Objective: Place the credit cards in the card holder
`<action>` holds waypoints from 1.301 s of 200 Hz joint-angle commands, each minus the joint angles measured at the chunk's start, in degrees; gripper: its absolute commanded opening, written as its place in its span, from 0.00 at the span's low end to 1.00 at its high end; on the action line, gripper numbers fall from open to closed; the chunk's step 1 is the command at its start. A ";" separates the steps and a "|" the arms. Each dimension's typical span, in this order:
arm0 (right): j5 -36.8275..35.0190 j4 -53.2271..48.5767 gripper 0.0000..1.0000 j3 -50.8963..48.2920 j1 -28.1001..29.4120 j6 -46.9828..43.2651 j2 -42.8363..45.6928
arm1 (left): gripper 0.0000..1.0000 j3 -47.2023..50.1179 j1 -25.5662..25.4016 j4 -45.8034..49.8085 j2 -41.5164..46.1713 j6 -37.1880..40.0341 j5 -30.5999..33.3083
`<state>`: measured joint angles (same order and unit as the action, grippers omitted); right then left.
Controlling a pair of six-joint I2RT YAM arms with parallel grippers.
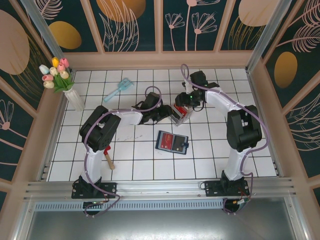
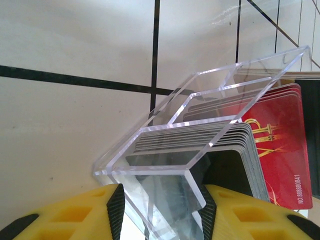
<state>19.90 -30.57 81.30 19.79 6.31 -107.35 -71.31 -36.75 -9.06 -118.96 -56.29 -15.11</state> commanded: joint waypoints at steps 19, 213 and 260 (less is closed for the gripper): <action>-2.98 -2.84 0.53 3.77 -0.38 -0.50 -3.10 | 0.46 -2.12 -0.17 3.77 -1.89 3.02 2.28; 3.65 -6.24 0.45 6.76 -0.40 -1.12 -3.20 | 0.46 -1.69 -0.18 2.31 -1.27 1.96 1.15; 3.65 -6.54 0.43 7.14 -0.38 -1.05 -2.53 | 0.47 -1.47 -0.16 1.59 -1.40 1.49 0.70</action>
<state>21.10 -34.39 86.24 19.16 5.85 -112.14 -72.44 -36.80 -7.27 -119.07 -54.48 -14.52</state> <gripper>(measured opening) 0.440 0.467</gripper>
